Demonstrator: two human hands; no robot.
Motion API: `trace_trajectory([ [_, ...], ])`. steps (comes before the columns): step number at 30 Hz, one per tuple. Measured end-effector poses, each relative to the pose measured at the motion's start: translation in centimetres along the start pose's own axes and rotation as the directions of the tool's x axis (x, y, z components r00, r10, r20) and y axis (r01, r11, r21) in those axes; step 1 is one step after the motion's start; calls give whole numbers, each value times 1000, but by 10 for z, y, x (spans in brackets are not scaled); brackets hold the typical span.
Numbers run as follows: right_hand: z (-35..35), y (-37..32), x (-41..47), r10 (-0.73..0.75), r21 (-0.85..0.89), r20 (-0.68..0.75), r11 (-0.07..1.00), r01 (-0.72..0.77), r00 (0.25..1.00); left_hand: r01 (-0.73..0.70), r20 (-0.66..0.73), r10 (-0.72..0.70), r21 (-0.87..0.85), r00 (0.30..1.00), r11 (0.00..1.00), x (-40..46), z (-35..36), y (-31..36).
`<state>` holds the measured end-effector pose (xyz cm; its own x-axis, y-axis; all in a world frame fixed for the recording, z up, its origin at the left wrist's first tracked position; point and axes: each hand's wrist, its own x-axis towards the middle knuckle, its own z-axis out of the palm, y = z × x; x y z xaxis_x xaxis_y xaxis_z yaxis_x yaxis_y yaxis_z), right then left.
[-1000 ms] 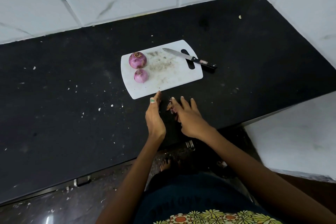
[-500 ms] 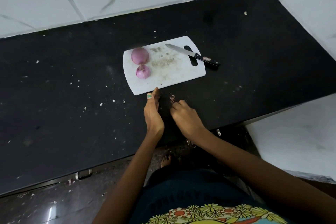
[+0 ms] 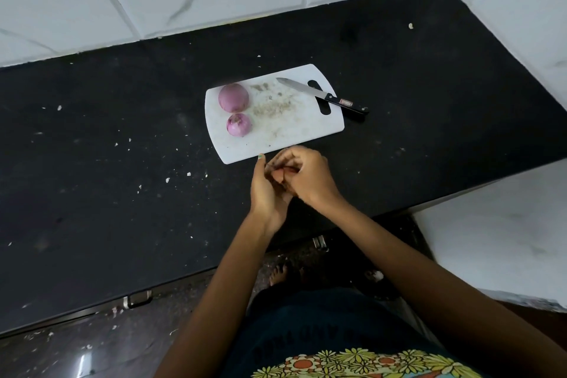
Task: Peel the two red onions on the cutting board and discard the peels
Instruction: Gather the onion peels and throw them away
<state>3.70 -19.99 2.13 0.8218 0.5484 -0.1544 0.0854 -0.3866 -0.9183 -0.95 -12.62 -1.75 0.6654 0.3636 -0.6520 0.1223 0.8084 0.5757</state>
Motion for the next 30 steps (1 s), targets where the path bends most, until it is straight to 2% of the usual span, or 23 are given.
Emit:
trace_trajectory([
  [1,5,1,-2,-63,-52,-6,997,63,998,71,22,-69,-94,997,993,2,2,0],
  [3,11,5,-3,-200,-272,8,942,195,980,156,57,-147,-215,987,964,3,5,0],
  [6,12,14,-1,-313,-595,70,749,292,947,265,87,-251,-263,964,928,6,6,5],
  [9,11,17,3,-336,-677,137,655,335,932,319,66,-312,-220,948,922,2,6,11],
  [13,4,18,2,-424,-727,197,541,422,884,327,-41,-332,-95,942,940,0,8,12],
  [14,1,17,1,-401,-725,238,533,436,885,326,-64,-331,-68,942,943,0,9,12],
  [15,-2,16,1,-366,-712,269,547,440,891,323,-75,-328,-73,942,944,3,7,11],
  [17,-8,17,3,-254,-632,305,667,395,918,313,-83,-324,-121,942,942,8,7,13],
  [18,-10,16,3,-182,-534,313,778,331,932,288,-99,-302,-131,948,949,11,7,13],
  [19,-12,14,4,-108,-361,316,905,225,943,262,-115,-277,-126,954,957,15,8,14],
  [20,-13,11,5,-50,-141,309,985,98,950,244,-135,-257,-110,957,964,16,10,16],
  [22,-18,10,4,7,202,176,978,-43,984,236,-112,-253,-144,961,961,16,13,21],
  [23,-22,13,3,27,257,63,966,-42,998,240,-95,-263,-203,960,949,16,13,24],
  [24,-26,19,1,34,215,-51,976,-22,998,240,-81,-270,-266,959,934,17,11,29],
  [26,-33,38,-9,2,-55,-208,998,-14,978,232,-54,-271,-373,961,898,19,1,35],
  [28,-30,62,-28,12,-372,-202,924,-88,979,209,-43,-253,-441,966,873,20,-8,39],
  [30,-17,82,-47,32,-634,-132,765,-109,991,201,-22,-239,-468,971,861,21,-13,40],
])
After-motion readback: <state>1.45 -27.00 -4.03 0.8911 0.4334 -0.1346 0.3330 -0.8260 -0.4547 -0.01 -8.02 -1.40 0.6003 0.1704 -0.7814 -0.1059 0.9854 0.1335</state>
